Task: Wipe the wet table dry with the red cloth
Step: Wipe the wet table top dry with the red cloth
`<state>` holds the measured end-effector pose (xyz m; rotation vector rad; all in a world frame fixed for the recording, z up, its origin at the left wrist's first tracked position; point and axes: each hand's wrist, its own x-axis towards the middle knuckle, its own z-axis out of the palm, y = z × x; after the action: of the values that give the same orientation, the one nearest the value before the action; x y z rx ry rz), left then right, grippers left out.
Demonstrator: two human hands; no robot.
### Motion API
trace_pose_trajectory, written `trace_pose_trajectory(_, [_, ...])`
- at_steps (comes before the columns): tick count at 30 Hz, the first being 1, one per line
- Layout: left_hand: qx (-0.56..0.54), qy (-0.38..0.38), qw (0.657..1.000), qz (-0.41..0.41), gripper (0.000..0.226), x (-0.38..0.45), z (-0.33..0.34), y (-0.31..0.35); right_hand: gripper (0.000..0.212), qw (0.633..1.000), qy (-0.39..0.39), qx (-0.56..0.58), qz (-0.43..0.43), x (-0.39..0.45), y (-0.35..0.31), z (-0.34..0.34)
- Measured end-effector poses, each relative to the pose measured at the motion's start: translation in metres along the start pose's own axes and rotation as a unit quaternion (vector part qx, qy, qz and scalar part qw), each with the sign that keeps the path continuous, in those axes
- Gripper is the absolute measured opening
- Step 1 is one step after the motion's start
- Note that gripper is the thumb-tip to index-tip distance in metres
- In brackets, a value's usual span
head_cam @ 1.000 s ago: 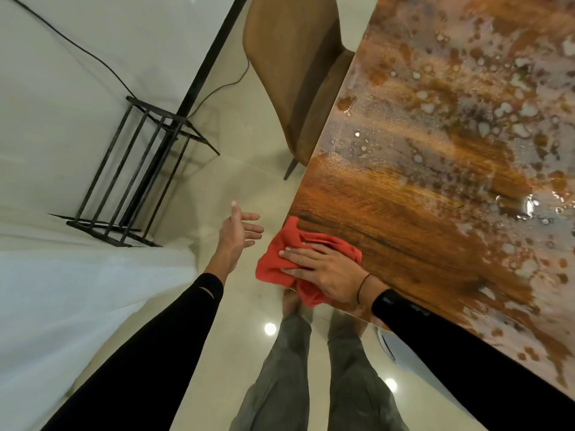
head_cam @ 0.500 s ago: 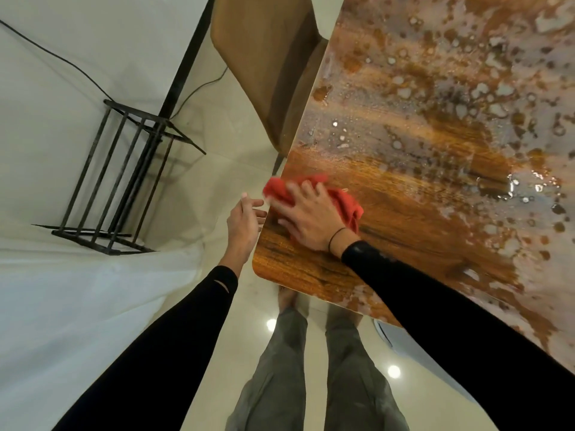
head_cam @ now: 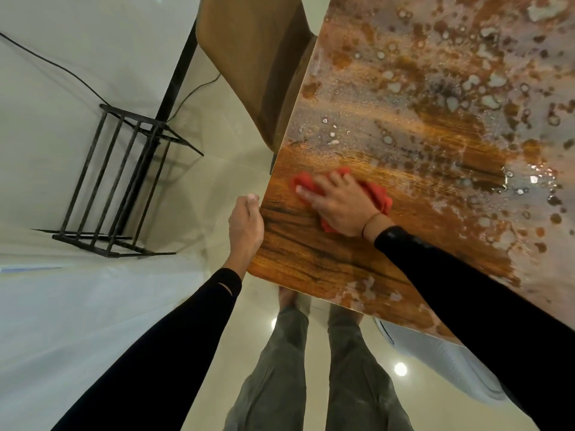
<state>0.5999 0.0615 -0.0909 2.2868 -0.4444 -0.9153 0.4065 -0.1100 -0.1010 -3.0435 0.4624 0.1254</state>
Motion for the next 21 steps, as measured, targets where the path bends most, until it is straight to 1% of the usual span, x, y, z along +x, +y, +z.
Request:
trace_pose_trajectory(2, [0.02,0.013,0.999,0.027,0.04,-0.002,0.005,0.005,0.058,0.995,-0.011,-0.002,0.095,0.014,0.019,-0.008])
trace_pose_trajectory(3, [0.024,0.015,0.999,0.039,0.036,-0.003,0.007,0.007,0.058,0.993,-0.015,-0.006,0.12,0.018,0.02,-0.011])
trace_pose_trajectory(5, [0.037,0.014,0.997,0.061,0.034,-0.005,0.01,0.009,0.061,0.992,-0.005,-0.012,0.122,0.016,0.007,-0.011])
trace_pose_trajectory(7, [0.055,0.019,0.995,0.081,0.032,-0.008,0.013,0.008,0.065,0.998,-0.002,0.006,0.059,-0.004,-0.023,-0.006])
trace_pose_trajectory(9, [0.067,0.024,0.993,0.095,0.033,-0.013,0.016,0.007,0.066,0.998,-0.005,0.029,-0.047,-0.04,-0.059,0.003])
trace_pose_trajectory(11, [0.071,0.023,0.992,0.1,0.036,-0.017,0.02,0.004,0.073,0.989,-0.017,0.03,-0.145,-0.083,-0.088,0.012])
trace_pose_trajectory(13, [0.077,0.018,0.993,0.09,0.039,-0.021,0.023,0.003,0.084,0.975,-0.037,0.014,-0.219,-0.119,-0.101,0.02])
trace_pose_trajectory(15, [0.08,0.019,0.993,0.08,0.04,-0.024,0.025,0.001,0.091,0.962,-0.052,-0.004,-0.268,-0.134,-0.093,0.024])
trace_pose_trajectory(17, [0.087,0.028,0.992,0.083,0.039,-0.025,0.025,-0.002,0.092,0.953,-0.05,0.003,-0.298,-0.131,-0.076,0.025])
trace_pose_trajectory(18, [0.092,0.029,0.992,0.084,0.039,-0.024,0.025,-0.003,0.09,0.954,-0.042,0.014,-0.296,-0.125,-0.066,0.024])
trace_pose_trajectory(19, [0.097,0.029,0.992,0.082,0.038,-0.023,0.025,-0.004,0.085,0.961,-0.029,0.024,-0.275,-0.118,-0.054,0.023])
trace_pose_trajectory(21, [0.107,0.024,0.992,0.069,0.04,-0.02,0.024,-0.005,0.075,0.983,-0.001,0.024,-0.181,-0.098,-0.021,0.02])
